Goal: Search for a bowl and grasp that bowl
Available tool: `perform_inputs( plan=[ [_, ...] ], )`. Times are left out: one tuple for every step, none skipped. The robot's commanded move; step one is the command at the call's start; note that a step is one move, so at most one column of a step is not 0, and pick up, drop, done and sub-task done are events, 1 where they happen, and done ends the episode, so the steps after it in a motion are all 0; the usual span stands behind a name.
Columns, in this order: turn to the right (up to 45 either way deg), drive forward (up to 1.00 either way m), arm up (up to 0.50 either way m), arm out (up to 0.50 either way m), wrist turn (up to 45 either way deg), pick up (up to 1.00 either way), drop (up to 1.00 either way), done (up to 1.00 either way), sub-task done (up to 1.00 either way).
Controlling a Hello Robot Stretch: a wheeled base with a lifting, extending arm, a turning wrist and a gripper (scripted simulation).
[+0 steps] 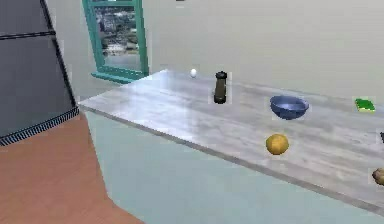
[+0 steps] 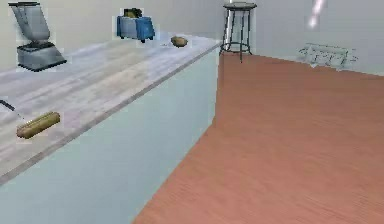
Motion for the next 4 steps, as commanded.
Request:
perform_inputs(
  plan=[
    [30.0,0.0,0.0,0.0,0.0,0.0,0.0,0.0,0.0],
    [0.0,0.05,0.0,0.0,0.0,0.0,0.0,0.0,0.0],
    [-45.0,0.0,0.0,0.0,0.0,0.0,0.0,0.0,0.0],
    [-42.0,0.0,0.0,0.0,0.0,0.0,0.0,0.0,0.0]
  ],
)
